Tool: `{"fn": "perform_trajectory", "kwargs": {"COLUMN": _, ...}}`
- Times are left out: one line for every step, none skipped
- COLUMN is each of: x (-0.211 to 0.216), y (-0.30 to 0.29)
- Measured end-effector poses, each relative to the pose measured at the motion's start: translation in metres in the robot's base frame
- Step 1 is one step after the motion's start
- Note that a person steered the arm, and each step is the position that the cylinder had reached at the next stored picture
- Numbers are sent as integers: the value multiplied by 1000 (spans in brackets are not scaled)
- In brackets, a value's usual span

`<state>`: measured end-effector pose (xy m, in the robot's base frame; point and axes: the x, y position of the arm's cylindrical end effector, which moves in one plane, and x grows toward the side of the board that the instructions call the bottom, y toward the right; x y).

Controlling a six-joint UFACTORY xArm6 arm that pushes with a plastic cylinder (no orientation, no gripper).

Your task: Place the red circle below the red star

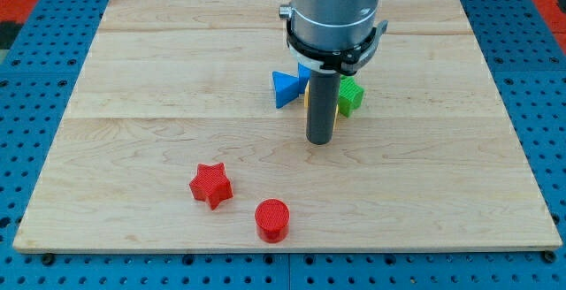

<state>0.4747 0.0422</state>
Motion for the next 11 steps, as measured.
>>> {"fn": "perform_trajectory", "kwargs": {"x": -9, "y": 3}}
{"fn": "perform_trajectory", "kwargs": {"x": -8, "y": 5}}
{"fn": "perform_trajectory", "kwargs": {"x": 20, "y": 6}}
{"fn": "perform_trajectory", "kwargs": {"x": 46, "y": 6}}
{"fn": "perform_trajectory", "kwargs": {"x": 62, "y": 6}}
{"fn": "perform_trajectory", "kwargs": {"x": 88, "y": -1}}
{"fn": "perform_trajectory", "kwargs": {"x": 116, "y": -18}}
{"fn": "perform_trajectory", "kwargs": {"x": 137, "y": -44}}
{"fn": "perform_trajectory", "kwargs": {"x": 144, "y": -53}}
{"fn": "perform_trajectory", "kwargs": {"x": 144, "y": -63}}
{"fn": "perform_trajectory", "kwargs": {"x": 144, "y": -105}}
